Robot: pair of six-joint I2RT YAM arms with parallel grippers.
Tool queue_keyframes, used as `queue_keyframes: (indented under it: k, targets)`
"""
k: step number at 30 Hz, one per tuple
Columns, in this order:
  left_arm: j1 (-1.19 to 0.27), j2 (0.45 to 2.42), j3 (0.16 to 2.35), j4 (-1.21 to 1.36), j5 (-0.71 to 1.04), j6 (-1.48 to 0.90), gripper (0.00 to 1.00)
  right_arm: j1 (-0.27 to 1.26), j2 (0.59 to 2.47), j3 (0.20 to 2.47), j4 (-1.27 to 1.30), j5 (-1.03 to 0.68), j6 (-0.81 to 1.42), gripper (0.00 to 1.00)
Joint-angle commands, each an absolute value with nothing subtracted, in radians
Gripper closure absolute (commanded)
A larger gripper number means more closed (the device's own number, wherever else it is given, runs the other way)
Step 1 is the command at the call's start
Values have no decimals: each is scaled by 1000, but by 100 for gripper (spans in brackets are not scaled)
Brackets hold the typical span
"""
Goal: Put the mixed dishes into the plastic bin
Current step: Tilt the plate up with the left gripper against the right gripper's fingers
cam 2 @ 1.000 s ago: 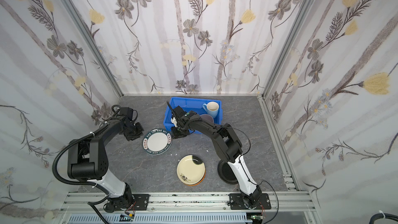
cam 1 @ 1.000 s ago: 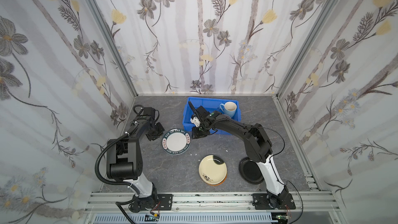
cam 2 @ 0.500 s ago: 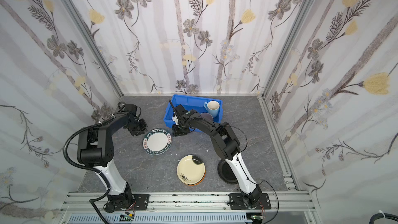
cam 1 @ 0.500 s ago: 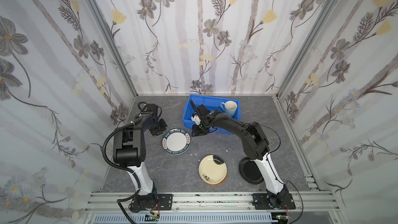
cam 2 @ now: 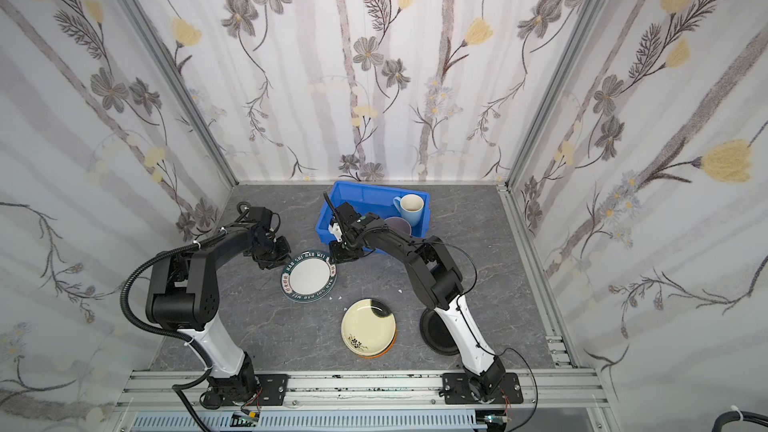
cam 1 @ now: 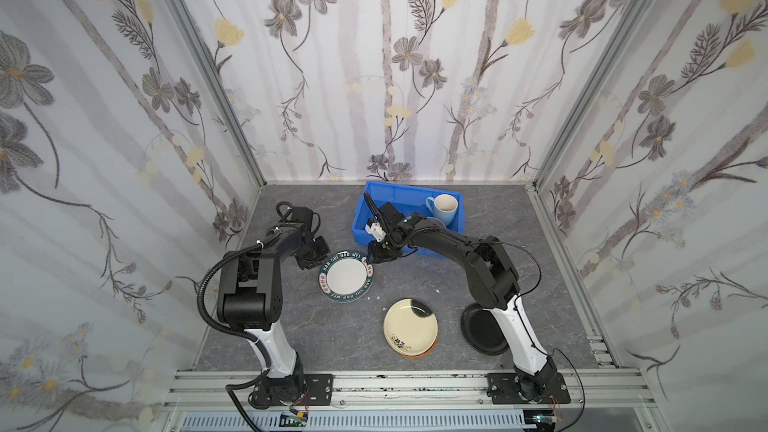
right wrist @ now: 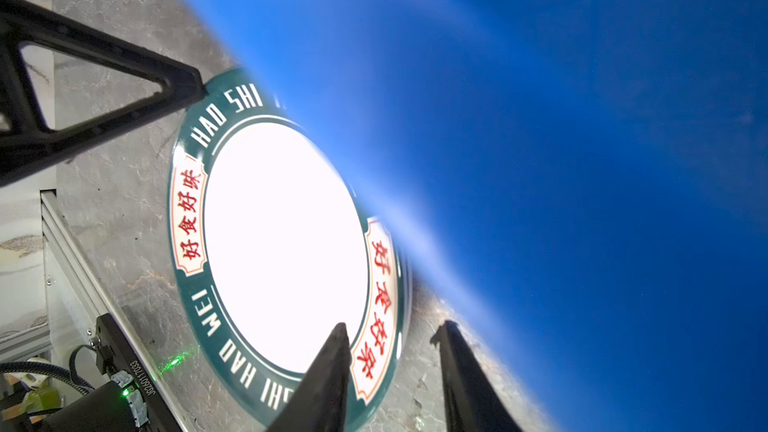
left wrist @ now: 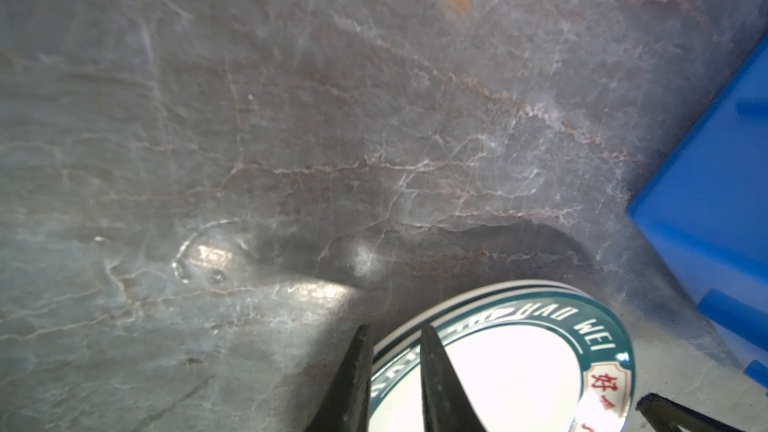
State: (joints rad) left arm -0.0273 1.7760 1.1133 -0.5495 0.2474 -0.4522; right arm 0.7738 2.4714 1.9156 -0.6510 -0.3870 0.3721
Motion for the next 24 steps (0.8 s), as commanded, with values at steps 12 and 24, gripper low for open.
queue_keyframes:
  k: [12, 24]
  targets:
    - [-58, 1626, 1022, -596, 239, -475, 78, 787, 2422, 1831, -638, -376, 358, 68]
    - [-68, 1518, 927, -632, 210, -471, 79, 792, 2393, 1789, -622, -360, 368, 68]
